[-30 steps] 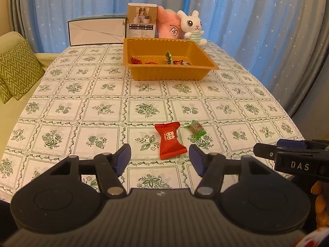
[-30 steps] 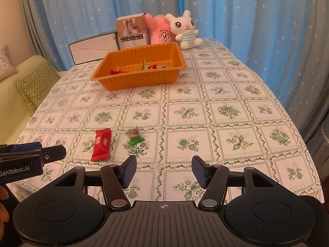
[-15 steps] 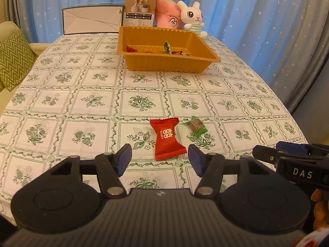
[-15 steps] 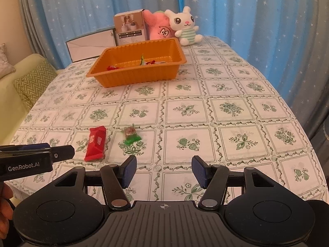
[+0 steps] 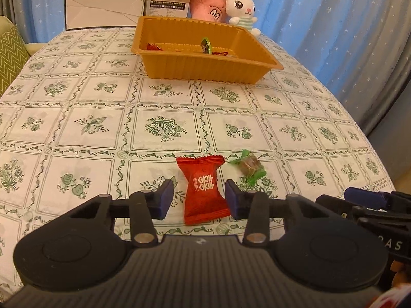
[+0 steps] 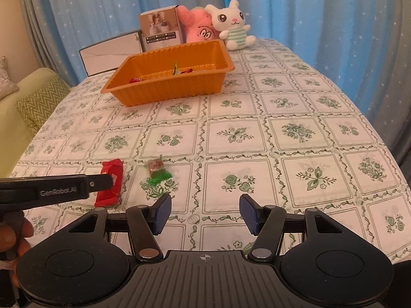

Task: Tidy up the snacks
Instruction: 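Move both grippers back toward the red packet and green-wrapped candy, then grasp the red packet with the left gripper while the right grasps the green-wrapped candy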

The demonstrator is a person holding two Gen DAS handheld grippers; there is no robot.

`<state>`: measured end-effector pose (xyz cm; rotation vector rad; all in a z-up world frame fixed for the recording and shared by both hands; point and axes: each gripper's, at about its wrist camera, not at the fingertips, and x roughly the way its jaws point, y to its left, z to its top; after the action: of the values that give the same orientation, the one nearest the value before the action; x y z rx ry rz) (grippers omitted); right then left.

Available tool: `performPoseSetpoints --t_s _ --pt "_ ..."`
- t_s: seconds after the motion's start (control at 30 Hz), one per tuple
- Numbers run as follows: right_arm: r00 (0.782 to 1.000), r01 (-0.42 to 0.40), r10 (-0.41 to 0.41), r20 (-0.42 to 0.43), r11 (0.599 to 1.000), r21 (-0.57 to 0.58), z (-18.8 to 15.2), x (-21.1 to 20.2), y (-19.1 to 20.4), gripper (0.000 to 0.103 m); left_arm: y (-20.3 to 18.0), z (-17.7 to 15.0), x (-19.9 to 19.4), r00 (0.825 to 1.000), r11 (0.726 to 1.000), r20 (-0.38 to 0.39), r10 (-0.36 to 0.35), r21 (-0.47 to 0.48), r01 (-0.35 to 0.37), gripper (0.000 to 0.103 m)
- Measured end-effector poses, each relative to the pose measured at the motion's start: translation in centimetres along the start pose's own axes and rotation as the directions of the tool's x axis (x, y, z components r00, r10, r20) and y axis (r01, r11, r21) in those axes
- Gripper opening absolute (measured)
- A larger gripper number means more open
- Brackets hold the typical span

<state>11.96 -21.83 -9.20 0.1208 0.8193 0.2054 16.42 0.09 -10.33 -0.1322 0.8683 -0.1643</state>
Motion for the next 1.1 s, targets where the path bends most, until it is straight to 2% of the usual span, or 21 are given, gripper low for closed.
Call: performPoseSetpoints --t_s 0.1,0.23,0.43,0.77,0.87,1.03,1.1 --pt "1.0 -0.005 0.005 -0.005 1.0 -0.003 0.1 0.6 0.1 0.059 0.1 0.2 1.0 1.0 1.0 -0.016 -0.01 0.004 0.01 0.036" --pt "1.0 -0.007 0.007 -0.014 1.0 -0.006 0.3 1.6 0.2 0.059 0.0 0.1 1.8 0.999 0.999 -0.035 -0.021 0.031 0.022 0.027" --pt "0.999 -0.034 0.034 -0.01 0.998 -0.045 0.7 2.8 0.9 0.059 0.8 0.0 1.0 1.0 0.999 -0.008 -0.003 0.034 0.003 0.021" --pt "0.994 -0.107 0.111 0.007 0.972 -0.21 1.2 6.2 4.2 0.059 2.9 0.8 0.0 0.999 0.999 0.031 0.03 0.017 -0.03 0.021" --pt "0.993 -0.114 0.116 -0.005 0.964 -0.24 1.5 7.6 4.9 0.047 3.1 1.0 -0.1 0.999 1.0 0.034 0.023 0.009 -0.023 0.021" --pt "0.995 -0.102 0.099 -0.023 0.958 -0.267 1.9 9.2 5.4 0.036 2.9 1.1 -0.1 0.999 1.0 0.039 0.01 0.008 -0.011 0.021" --pt "0.996 -0.09 0.087 -0.022 0.96 -0.266 1.9 9.3 5.4 0.024 2.9 1.1 0.0 0.999 1.0 0.037 0.01 0.008 -0.01 0.021"
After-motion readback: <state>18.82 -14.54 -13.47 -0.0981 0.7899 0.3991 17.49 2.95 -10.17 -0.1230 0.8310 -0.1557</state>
